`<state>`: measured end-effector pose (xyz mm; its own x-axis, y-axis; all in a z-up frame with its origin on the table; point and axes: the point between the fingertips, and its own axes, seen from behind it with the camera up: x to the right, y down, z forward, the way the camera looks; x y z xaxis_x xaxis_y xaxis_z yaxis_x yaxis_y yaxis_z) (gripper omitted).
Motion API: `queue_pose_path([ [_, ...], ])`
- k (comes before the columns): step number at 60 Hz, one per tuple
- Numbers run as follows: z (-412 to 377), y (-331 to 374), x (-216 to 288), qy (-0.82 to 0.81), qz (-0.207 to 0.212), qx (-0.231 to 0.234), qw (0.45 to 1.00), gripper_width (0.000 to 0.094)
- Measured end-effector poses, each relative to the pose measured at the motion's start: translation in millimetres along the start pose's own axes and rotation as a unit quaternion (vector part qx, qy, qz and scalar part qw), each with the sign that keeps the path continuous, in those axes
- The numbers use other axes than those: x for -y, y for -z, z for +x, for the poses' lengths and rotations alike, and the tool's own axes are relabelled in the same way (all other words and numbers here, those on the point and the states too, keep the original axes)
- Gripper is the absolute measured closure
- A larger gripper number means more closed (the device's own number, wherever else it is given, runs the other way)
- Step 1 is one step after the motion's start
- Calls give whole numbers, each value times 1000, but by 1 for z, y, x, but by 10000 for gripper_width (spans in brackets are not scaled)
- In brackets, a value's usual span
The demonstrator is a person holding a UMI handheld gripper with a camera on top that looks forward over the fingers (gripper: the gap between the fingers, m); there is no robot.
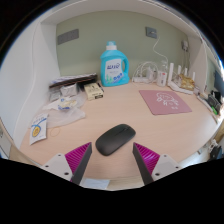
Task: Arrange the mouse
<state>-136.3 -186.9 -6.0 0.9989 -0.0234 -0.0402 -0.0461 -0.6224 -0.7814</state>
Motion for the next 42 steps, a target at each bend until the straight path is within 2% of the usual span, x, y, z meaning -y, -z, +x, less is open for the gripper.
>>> queue_pose_path([
  [19, -23, -49, 26, 1, 2, -7, 1000, 119],
  [22, -23, -54, 29, 8, 1, -17, 1000, 165],
  [25, -21, -58, 31, 17, -1, -30, 999, 249],
  [30, -26, -62, 34, 21, 0, -24, 999, 440],
  [42, -29, -64, 36, 56, 0, -7, 998, 563],
])
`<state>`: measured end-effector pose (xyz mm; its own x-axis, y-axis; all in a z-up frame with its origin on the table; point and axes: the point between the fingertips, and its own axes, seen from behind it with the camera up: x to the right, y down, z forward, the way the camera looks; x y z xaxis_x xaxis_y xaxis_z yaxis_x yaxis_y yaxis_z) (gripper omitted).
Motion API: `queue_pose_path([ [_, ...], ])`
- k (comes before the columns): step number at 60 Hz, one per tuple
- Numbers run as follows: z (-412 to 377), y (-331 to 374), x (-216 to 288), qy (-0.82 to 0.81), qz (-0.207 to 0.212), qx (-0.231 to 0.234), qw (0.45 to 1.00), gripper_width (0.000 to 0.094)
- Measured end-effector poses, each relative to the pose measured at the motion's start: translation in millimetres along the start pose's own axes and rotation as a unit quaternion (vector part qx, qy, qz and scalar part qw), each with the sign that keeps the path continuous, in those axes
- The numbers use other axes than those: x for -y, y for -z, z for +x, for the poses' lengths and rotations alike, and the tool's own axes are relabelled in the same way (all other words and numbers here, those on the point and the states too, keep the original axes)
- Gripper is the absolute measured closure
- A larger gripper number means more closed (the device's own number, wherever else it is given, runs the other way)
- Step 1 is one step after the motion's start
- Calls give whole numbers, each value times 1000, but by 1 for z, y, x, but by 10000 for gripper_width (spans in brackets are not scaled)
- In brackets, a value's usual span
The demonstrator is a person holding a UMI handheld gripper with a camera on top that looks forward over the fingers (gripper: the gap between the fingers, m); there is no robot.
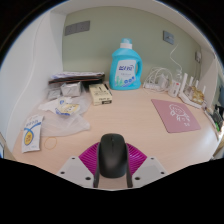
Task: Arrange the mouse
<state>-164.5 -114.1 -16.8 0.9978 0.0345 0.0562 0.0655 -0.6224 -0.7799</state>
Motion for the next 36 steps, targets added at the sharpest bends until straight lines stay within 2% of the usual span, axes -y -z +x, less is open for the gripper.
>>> queue_pose_path([
  [3, -2, 1, 3, 8, 0, 14, 1000, 584],
  [9, 5, 20, 40, 33, 41, 40, 998, 583],
  [19, 49, 65, 168, -1, 133, 97, 986, 583],
  [23, 87, 73, 223, -12, 173, 104, 979, 582],
  [26, 125, 65, 252, -17, 191, 91, 977, 585],
  [32, 200, 17, 256, -40, 173, 68, 982, 587],
  [36, 248, -30, 233, -45, 128, 40, 990, 586],
])
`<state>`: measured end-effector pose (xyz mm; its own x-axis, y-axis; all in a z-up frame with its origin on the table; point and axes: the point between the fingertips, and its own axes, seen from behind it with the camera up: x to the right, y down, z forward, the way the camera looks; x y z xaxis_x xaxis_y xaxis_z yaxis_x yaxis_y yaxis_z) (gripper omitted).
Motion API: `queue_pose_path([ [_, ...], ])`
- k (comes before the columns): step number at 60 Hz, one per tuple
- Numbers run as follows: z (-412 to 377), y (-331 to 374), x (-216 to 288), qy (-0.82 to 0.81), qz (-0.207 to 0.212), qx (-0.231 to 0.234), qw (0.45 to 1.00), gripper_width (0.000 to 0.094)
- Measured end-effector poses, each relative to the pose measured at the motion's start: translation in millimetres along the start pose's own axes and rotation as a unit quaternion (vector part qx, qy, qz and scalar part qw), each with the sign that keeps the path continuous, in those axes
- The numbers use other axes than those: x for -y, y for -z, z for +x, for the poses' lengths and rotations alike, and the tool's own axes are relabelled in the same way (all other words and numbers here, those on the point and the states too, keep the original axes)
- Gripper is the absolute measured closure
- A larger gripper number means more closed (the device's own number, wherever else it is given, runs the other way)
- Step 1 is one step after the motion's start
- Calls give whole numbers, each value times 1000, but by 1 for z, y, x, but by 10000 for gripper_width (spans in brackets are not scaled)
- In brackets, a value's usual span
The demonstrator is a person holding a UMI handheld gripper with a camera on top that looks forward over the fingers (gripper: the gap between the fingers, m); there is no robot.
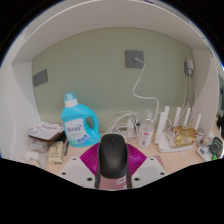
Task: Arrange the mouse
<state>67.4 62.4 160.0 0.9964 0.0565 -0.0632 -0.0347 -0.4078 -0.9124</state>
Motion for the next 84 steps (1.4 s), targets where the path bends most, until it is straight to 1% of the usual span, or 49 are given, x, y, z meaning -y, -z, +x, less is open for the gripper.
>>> queue_pose_path([
  [4, 40, -28, -45, 8, -43, -23, 999, 588],
  [5, 50, -35, -59, 11, -49, -26, 998, 588],
  [9, 69, -51, -100, 10, -94, -31, 995, 588],
  [14, 85, -61, -132, 16, -120, -38, 992, 583],
  [18, 91, -63, -144, 16, -126, -42, 991, 558],
  [23, 92, -64, -156, 16, -139, -41, 989, 474],
  [25, 93, -63, -153, 14, -134, -42, 990, 440],
  [26, 94, -62, -152, 14, -133, -44, 990, 407],
  [27, 95, -60, -151, 14, -132, -47, 990, 360],
  [31, 97, -49, -143, 17, -129, -57, 990, 120],
  [32, 98, -45, -140, 17, -126, -59, 990, 76],
  [36, 95, -24, -125, 20, -116, -62, 991, 103],
  [47, 78, 66, -85, 37, -84, -64, 994, 86],
  [55, 60, 143, -67, 42, -63, -66, 995, 84],
  [62, 51, 197, -63, 49, -56, -70, 995, 87],
  [69, 40, 236, -64, 40, -52, -68, 996, 85],
  [76, 34, 261, -69, 38, -50, -68, 996, 84],
  [84, 29, 274, -79, 40, -55, -64, 996, 87],
])
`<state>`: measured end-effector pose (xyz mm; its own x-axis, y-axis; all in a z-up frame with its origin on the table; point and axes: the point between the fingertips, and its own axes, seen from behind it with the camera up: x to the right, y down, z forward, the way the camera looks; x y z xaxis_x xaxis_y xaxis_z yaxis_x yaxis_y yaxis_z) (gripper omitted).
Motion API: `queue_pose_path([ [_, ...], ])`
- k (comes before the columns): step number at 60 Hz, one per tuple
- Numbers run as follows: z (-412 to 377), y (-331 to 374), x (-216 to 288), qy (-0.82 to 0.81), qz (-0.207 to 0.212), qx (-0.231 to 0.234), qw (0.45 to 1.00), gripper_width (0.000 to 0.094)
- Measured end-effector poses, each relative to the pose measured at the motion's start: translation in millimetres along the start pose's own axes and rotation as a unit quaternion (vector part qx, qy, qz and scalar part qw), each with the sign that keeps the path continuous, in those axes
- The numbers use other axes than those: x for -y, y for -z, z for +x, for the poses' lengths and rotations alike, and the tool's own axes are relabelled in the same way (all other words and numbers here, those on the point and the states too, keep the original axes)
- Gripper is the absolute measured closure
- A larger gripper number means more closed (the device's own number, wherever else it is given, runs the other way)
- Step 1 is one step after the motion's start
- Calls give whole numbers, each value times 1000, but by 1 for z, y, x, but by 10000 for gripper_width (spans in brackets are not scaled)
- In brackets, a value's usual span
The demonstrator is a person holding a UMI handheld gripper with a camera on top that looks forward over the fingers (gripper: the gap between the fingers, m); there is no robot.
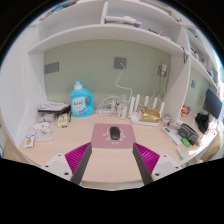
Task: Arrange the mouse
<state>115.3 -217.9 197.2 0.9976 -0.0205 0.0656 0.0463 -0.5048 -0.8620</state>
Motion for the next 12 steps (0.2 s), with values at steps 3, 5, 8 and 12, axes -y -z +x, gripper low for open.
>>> queue_pose_path([
  [3, 2, 3, -3, -3, -2, -4, 1000, 87],
  [5, 3, 4, -4, -3, -3, -8, 1000, 86],
  [8, 2, 6, -4, -2, -2, -8, 1000, 86],
  [12, 0, 7, -6, 4, -4, -4, 1000, 87],
])
